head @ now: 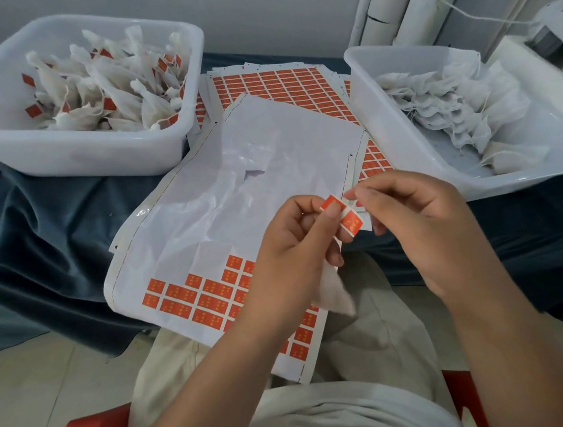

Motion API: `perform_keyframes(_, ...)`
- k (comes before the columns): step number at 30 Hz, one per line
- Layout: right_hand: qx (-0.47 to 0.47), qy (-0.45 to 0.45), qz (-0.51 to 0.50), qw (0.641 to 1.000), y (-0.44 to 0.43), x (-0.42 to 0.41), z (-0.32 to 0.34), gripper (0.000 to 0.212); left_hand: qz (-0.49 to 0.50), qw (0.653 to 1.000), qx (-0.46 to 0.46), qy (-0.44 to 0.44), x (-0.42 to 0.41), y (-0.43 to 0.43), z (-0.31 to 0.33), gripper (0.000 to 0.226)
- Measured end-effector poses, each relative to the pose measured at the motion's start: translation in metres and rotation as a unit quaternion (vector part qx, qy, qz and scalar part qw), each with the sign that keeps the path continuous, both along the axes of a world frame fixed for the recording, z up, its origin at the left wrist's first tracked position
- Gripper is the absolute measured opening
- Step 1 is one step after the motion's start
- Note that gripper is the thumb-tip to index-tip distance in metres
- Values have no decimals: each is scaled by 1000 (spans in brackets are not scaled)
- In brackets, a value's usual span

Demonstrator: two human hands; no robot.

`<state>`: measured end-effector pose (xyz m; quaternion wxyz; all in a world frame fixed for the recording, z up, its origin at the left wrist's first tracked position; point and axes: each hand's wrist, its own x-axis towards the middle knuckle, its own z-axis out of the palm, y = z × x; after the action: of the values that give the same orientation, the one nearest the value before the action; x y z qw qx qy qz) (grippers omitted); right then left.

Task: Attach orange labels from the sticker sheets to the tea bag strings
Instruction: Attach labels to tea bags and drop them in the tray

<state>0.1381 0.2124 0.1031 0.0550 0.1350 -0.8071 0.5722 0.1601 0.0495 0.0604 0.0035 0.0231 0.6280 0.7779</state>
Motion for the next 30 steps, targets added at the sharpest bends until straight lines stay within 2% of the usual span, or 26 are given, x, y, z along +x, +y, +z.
perform_keyframes(6, -17, -22, -37, 999, -3, -2, -8, 13, 33, 999, -3, -27, -3, 2, -2, 20)
perform_keyframes(17, 13, -45, -47, 998, -3, -7, -13, 13, 45, 999, -4, -6, -4, -1, -2, 13)
perform_keyframes(22, 26, -43, -41, 998, -4, -9, -15, 14, 32, 999, 10, -30, -4, -1, 0, 25)
perform_keyframes(30, 10, -29, -6, 1000, -5, -6, -13, 16, 83, 995, -19, -46, -7, 1, -5, 16)
